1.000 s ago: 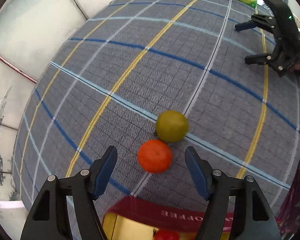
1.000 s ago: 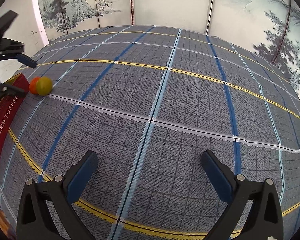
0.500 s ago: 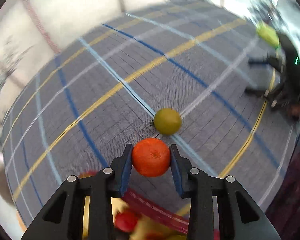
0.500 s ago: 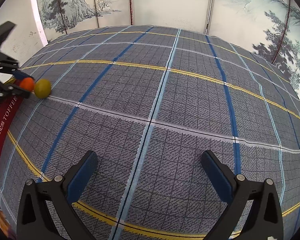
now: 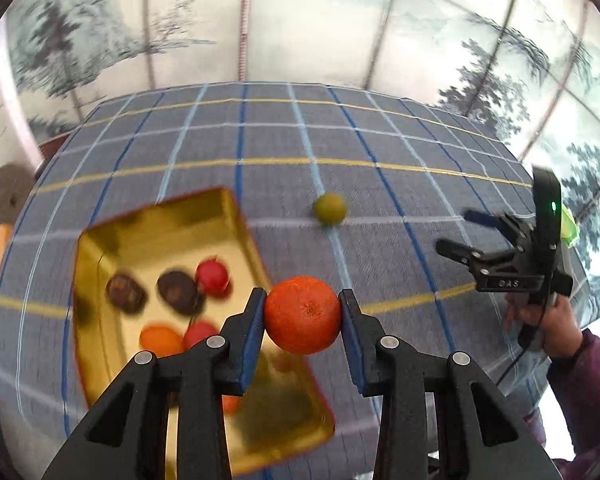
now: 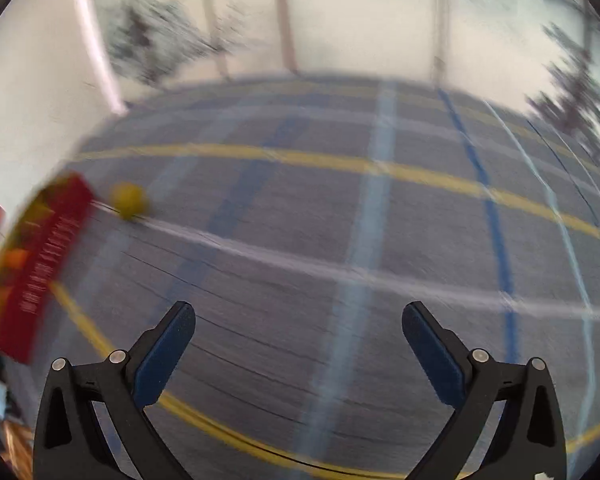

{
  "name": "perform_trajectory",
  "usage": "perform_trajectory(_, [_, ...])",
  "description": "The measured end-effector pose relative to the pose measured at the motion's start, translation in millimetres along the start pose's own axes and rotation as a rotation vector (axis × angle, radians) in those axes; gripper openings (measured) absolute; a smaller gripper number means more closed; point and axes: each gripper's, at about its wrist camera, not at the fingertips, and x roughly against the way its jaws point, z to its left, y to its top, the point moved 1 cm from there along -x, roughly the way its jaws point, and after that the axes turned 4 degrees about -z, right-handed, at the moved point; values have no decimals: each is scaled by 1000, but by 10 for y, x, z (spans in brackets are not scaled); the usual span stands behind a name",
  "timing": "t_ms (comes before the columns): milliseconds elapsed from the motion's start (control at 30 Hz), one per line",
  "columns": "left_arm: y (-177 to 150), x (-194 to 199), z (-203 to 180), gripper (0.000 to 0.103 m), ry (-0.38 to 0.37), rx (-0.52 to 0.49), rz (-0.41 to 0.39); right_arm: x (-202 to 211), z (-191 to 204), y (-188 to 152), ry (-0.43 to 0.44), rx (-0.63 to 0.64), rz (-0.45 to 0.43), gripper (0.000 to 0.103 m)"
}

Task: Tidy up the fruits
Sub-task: 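Carry the orange toward the tray with the left gripper while the right gripper grasps a green lime, then lower the orange into the gold tray with the left gripper and release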

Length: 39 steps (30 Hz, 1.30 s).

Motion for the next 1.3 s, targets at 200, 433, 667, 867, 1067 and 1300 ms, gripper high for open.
perform_trajectory(200, [-265, 288, 129, 38, 43, 72, -21, -351, 639, 368, 178, 145, -37, 101])
perform_trajectory(433, [-449, 567, 336, 38, 119, 126, -50, -840, 992, 548, 183, 255, 22, 88])
perform_trajectory(667, [-581, 743, 471, 38, 180, 159, -76, -1136, 1068, 590, 148, 282, 110, 47])
perform_trajectory(867, [-717, 741, 562, 38, 213, 187, -87, -739, 987, 407, 186, 188, 66, 31])
perform_trajectory(1067, [-797, 644, 559, 38, 239, 165, -91, -292, 811, 66, 150, 127, 25, 31])
perform_trajectory(1300, [-820, 581, 606, 38, 257, 165, -90, -247, 682, -63, 124, 93, 31, 32])
